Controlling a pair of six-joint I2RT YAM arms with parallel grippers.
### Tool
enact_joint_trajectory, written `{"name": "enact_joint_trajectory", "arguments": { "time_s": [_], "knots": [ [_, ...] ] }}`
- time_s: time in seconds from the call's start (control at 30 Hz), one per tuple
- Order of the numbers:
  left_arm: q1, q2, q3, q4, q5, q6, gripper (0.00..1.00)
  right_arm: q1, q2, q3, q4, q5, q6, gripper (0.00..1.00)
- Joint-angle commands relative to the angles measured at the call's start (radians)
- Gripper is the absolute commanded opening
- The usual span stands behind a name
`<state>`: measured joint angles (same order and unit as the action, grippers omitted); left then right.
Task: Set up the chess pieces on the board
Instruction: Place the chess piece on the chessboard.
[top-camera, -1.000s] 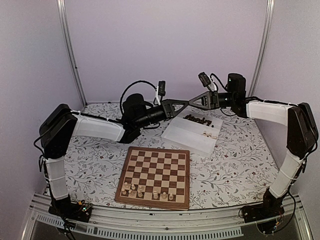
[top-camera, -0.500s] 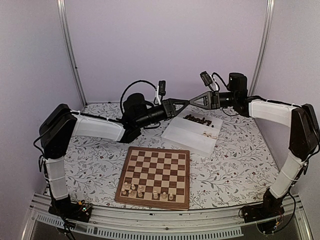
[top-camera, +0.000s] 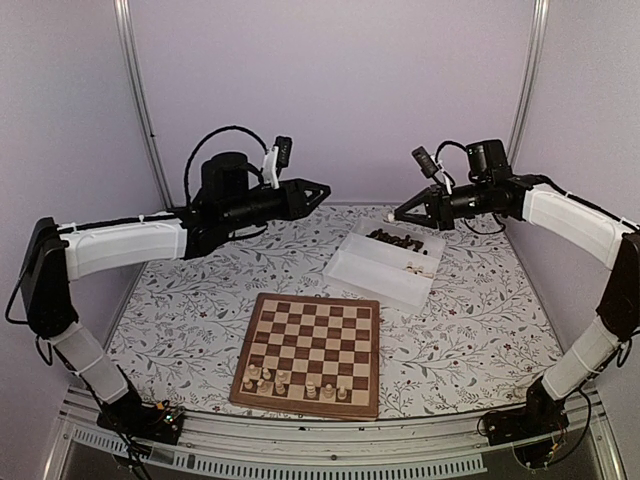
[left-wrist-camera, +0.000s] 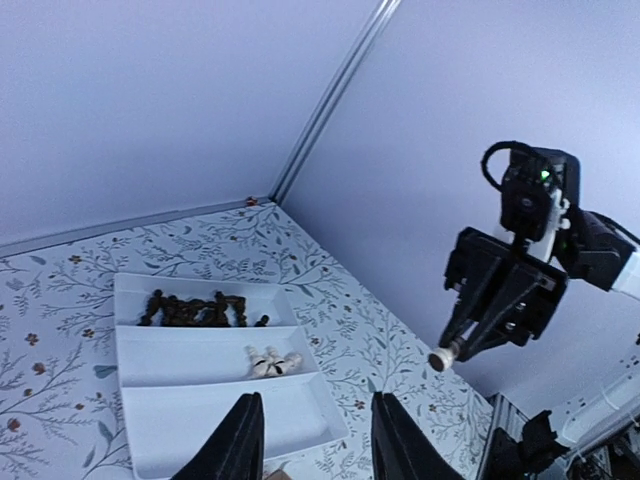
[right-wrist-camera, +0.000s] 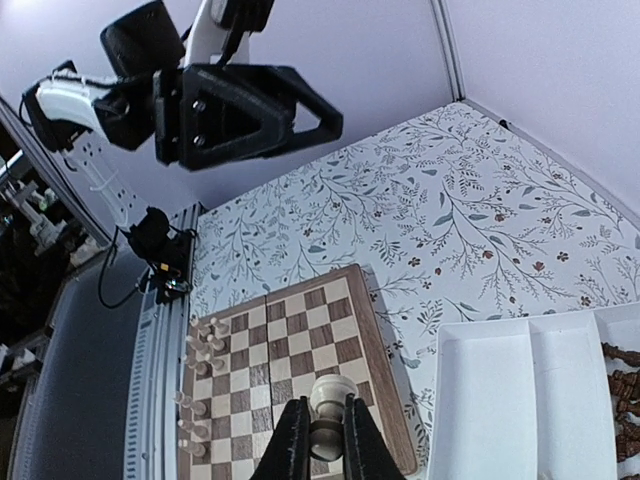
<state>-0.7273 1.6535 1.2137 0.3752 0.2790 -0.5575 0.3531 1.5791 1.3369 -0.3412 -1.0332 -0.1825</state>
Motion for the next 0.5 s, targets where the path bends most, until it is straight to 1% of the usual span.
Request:
{"name": "enact_joint_trajectory", "arguments": {
  "time_s": [0.0, 0.03, 0.1, 0.23, 0.33, 0.47],
  "knots": [
    [0.04, -0.055, -0.003, -0.29, -0.101, 0.16, 0.4, 0.081, -0.052, 0.039, -0.309, 0.112, -0.331, 0.07],
    [0.048, -0.057, -0.002, -0.315, -0.098, 0.169, 0.4, 0.107, -0.052, 0.044, -0.354, 0.131, -0.391, 0.07],
    [0.064, -0.057, 0.004, -0.361, -0.092, 0.177, 0.4, 0.162, -0.049, 0.043, -0.423, 0.183, -0.459, 0.08],
    [0.084, -0.059, 0.0, -0.441, -0.099, 0.18, 0.4, 0.272, -0.04, 0.025, -0.495, 0.291, -0.526, 0.07],
    [0.091, -0.058, -0.027, -0.446, -0.094, 0.153, 0.4, 0.355, -0.019, 0.016, -0.539, 0.388, -0.564, 0.07],
    [0.097, -0.068, -0.076, -0.424, -0.087, 0.109, 0.4, 0.46, 0.003, -0.007, -0.554, 0.484, -0.576, 0.07]
  ]
}}
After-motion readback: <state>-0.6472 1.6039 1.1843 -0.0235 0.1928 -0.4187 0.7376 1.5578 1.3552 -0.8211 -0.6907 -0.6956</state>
